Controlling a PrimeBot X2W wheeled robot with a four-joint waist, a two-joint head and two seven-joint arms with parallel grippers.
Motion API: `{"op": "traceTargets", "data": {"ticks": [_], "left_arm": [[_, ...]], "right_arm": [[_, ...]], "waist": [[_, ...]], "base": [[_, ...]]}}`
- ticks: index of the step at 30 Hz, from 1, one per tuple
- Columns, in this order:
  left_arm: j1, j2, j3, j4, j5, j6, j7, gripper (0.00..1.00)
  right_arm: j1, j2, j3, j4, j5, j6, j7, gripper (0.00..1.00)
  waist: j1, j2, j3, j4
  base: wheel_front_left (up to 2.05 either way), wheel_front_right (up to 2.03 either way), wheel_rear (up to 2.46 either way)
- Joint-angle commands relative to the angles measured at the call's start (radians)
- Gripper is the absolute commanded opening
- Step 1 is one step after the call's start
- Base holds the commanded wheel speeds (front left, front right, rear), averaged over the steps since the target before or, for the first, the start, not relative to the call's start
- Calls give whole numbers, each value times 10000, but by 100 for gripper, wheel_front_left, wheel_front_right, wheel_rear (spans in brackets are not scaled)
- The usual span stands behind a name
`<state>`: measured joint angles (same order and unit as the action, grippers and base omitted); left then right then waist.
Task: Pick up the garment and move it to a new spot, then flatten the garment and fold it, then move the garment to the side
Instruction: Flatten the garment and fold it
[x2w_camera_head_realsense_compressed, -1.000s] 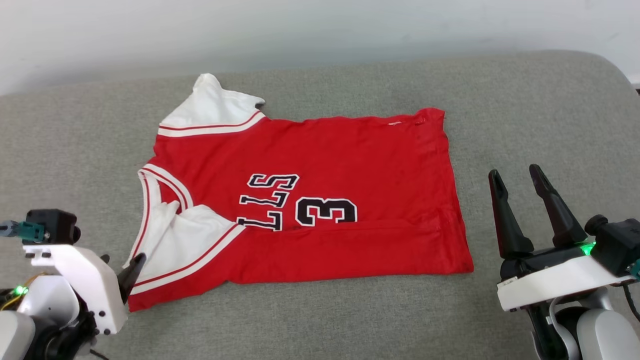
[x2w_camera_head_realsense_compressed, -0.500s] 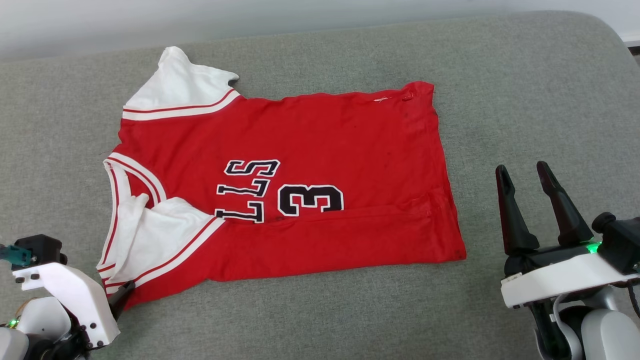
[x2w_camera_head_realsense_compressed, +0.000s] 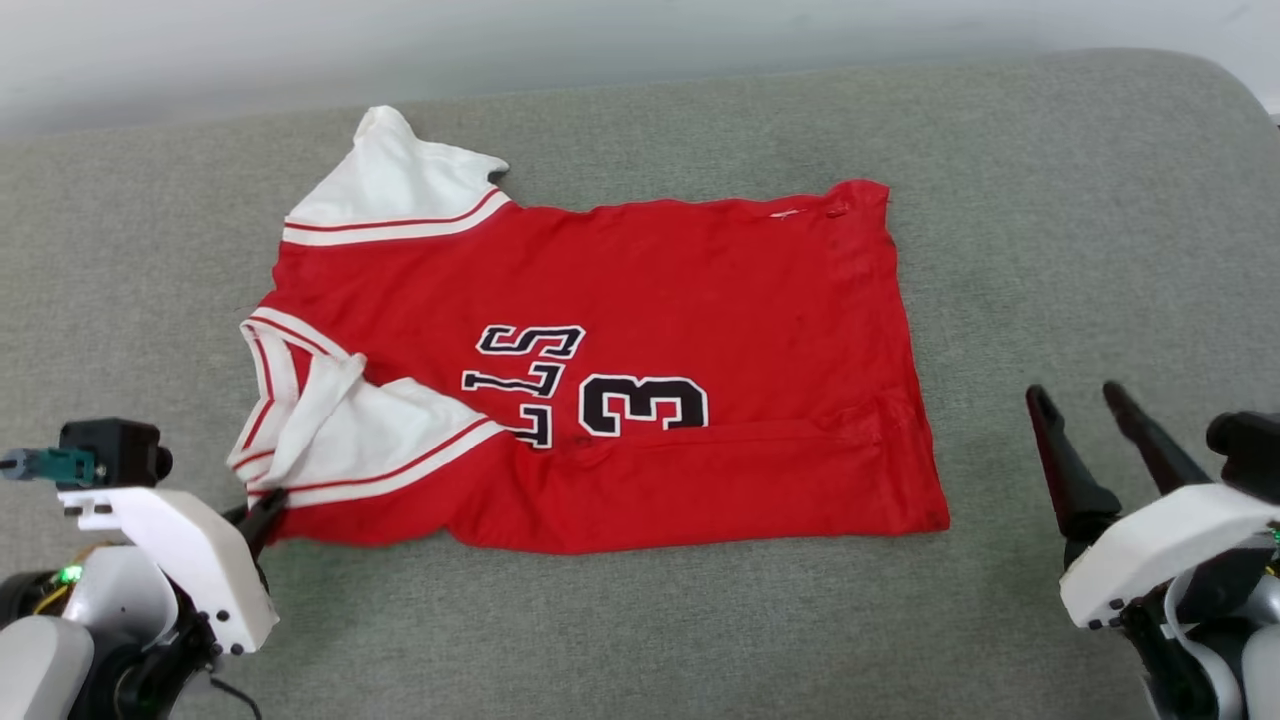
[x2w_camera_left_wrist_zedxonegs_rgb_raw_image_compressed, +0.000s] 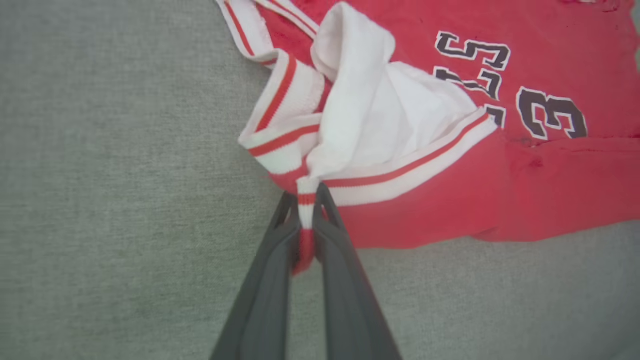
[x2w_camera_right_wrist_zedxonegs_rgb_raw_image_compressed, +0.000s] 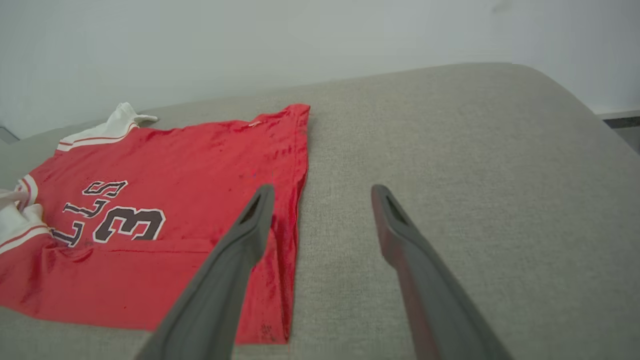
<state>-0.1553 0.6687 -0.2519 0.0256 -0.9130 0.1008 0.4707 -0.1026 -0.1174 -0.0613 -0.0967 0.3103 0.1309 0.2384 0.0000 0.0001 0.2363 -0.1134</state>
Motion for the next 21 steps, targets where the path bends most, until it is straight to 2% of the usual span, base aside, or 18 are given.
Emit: {"op": "traceTargets", "data": {"ticks": [1, 7, 11, 18, 19, 20, 21], "left_arm": [[-135, 29, 16, -149, 83, 44, -79, 0], [-437, 72, -146, -1409, 628, 191, -324, 0], [-613, 3, -263, -1853, 833, 242, -367, 0], [-698, -106, -396, -1948, 978, 198, -575, 0], [-679, -131, -417, -1918, 970, 194, -585, 0], [-665, -143, -429, -1893, 964, 186, -602, 0], [-654, -152, -431, -1864, 953, 183, -611, 0]], "right_arm": [[-99, -103, -39, 59, 74, -4, 395, 100], [-487, -637, 303, 407, 605, -4, 4239, 100], [-820, -719, 654, 909, 785, -4, 5071, 100], [-1265, -534, 1316, 2416, 1086, -2, 5452, 100], [-1282, -490, 1393, 2595, 1200, -2, 5508, 97], [-1326, -455, 1498, 2710, 1255, -1, 5506, 30], [-1367, -469, 1573, 2809, 1275, 10, 5473, 0]], "waist": [[0, -1, 26, 64], [0, -1, 345, 491], [0, -1, 609, 732], [0, -1, 848, 966], [0, -1, 847, 980], [0, -1, 838, 989], [0, -1, 820, 989]], "base": [[0, 0, 0], [0, 0, 0], [0, 0, 0], [0, 0, 0], [0, 0, 0], [0, 0, 0], [0, 0, 0]]}}
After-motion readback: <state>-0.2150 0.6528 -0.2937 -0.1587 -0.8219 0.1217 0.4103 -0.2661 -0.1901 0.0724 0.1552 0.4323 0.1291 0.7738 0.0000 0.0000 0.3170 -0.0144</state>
